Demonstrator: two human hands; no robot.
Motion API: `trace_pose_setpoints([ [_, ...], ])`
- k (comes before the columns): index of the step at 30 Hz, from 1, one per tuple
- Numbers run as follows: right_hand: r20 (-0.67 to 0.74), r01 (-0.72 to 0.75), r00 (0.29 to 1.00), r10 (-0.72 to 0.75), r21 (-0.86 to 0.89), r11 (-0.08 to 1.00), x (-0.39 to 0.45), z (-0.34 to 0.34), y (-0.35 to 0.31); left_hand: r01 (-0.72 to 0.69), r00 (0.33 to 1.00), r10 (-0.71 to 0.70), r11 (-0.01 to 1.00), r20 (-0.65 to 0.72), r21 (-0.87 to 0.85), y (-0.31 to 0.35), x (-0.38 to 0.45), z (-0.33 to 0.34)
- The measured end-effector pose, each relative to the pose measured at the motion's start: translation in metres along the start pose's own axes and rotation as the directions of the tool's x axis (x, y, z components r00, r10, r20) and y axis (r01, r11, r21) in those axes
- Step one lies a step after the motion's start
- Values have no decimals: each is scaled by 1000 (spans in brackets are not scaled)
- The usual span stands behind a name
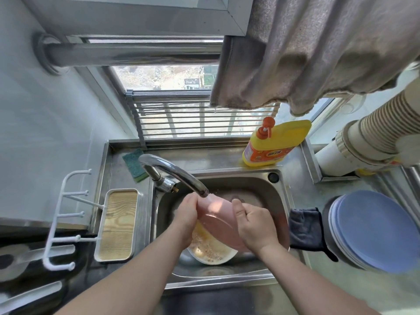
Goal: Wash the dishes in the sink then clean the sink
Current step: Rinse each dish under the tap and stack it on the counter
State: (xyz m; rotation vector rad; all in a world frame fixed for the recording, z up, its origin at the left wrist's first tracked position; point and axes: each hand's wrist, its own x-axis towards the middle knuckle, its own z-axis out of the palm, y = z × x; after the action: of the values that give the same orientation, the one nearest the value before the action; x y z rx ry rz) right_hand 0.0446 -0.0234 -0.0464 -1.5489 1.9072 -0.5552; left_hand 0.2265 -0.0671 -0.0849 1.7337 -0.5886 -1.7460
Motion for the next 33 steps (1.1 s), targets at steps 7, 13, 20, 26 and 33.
trace_pose_setpoints([
  [7,62,-16,998,27,-173,985,27,-2,-33,-370,925,330,895,189,249,8,-2,-22],
  [13,210,-68,973,101,-159,985,47,9,-61,-351,910,281,913,304,206,2,-6,-66],
  [20,159,-213,970,184,192,958,36,34,-84,-38,982,27,998,188,57,-23,-19,-105],
  [26,57,-234,972,227,277,932,36,25,-86,15,999,-16,1000,35,19,-22,-26,-95],
  [33,271,-229,946,179,167,959,35,35,-92,157,980,-180,961,-83,-229,-13,-35,-78],
])
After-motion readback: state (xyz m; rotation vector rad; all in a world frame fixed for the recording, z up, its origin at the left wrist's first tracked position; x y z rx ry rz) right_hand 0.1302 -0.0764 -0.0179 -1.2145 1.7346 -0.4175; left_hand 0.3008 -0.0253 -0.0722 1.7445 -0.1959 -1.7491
